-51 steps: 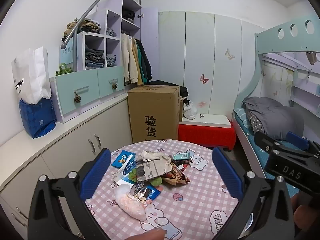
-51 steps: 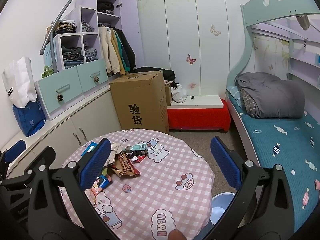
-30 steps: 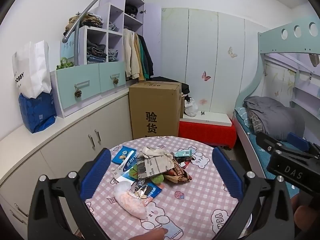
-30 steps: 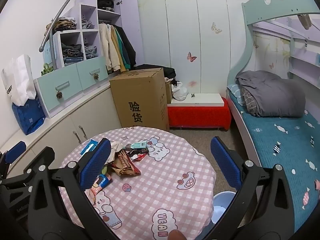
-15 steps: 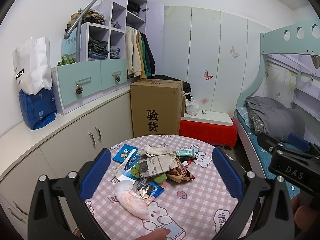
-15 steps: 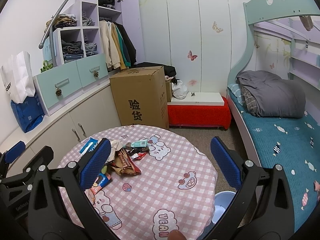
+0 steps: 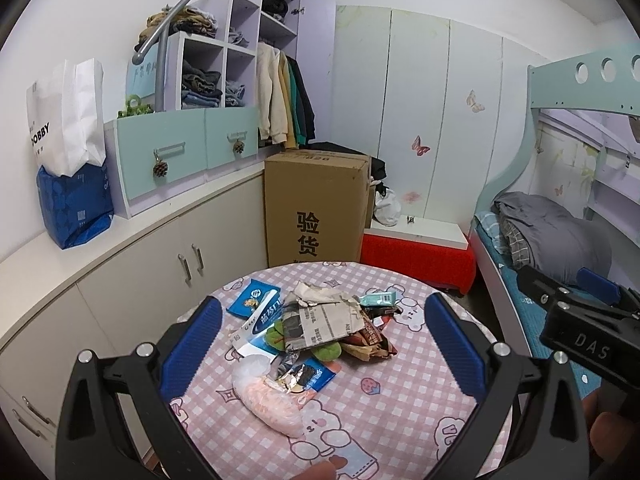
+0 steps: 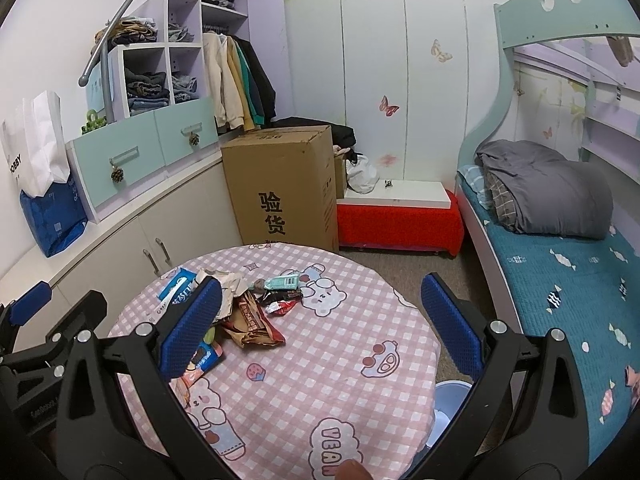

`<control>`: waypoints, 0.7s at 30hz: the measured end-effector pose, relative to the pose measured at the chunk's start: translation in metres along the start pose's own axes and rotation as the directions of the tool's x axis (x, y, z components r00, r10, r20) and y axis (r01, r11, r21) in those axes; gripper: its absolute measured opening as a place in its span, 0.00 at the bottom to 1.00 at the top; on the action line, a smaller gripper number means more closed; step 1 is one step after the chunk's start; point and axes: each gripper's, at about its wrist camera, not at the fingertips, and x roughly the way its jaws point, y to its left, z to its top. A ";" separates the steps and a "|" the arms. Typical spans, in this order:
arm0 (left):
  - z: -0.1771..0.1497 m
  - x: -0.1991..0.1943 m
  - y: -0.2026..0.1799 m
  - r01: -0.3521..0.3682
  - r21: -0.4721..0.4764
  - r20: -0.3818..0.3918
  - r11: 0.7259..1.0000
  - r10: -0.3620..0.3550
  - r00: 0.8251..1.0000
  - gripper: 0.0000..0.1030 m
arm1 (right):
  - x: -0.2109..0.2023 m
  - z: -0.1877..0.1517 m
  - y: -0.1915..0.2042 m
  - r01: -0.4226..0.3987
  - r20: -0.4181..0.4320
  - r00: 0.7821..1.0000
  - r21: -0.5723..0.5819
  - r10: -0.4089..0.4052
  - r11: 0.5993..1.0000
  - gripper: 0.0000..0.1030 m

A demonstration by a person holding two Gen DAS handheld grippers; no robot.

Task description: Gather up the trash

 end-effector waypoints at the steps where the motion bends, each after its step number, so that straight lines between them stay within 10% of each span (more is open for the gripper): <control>1: -0.001 0.001 0.001 -0.002 -0.002 -0.004 1.000 0.002 1.000 0.96 | 0.001 0.000 0.001 0.000 -0.004 1.000 -0.003 0.000 1.000 0.95; 13: -0.033 0.034 0.024 -0.058 -0.014 -0.126 0.998 0.056 0.990 0.96 | 0.032 -0.010 0.016 -0.017 -0.082 0.997 -0.039 0.014 0.999 0.95; 21: -0.092 0.073 0.065 -0.140 -0.034 -0.305 0.990 0.123 0.944 0.96 | 0.073 -0.036 0.016 -0.027 -0.196 0.980 -0.050 0.016 0.998 0.95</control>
